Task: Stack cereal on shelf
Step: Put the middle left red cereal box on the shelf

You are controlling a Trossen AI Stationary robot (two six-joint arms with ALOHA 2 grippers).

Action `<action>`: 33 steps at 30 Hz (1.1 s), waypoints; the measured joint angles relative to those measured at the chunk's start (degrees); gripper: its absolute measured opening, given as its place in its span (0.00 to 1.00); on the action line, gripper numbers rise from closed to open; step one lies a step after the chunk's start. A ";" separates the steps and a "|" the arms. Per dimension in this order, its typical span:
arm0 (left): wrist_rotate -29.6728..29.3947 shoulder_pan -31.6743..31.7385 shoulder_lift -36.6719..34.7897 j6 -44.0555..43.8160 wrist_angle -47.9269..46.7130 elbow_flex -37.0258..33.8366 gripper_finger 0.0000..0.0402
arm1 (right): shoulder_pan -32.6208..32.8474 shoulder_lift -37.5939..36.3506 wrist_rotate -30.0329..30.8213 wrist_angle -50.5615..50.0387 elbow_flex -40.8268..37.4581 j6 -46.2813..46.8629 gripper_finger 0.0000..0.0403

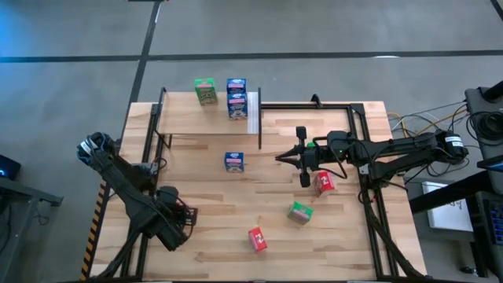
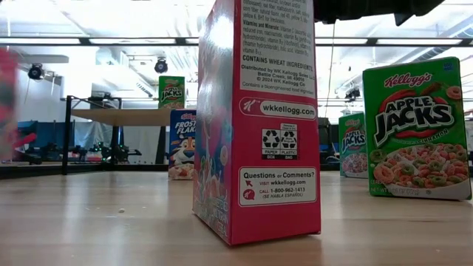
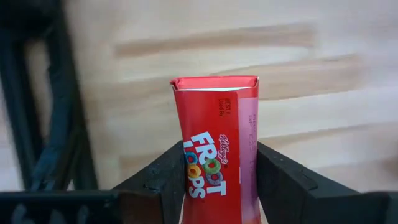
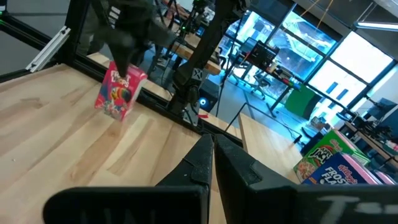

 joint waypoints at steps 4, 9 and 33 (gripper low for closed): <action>-8.13 1.25 -0.01 7.61 -1.43 4.68 0.38 | 0.00 0.00 0.00 0.00 0.00 0.34 0.02; -13.46 5.57 -0.01 19.99 -2.75 9.33 0.38 | 0.01 0.00 0.00 -0.02 0.00 0.48 0.02; -19.78 40.01 -1.05 104.78 -8.85 29.14 0.38 | 0.00 0.00 0.02 -2.02 0.00 3.46 0.02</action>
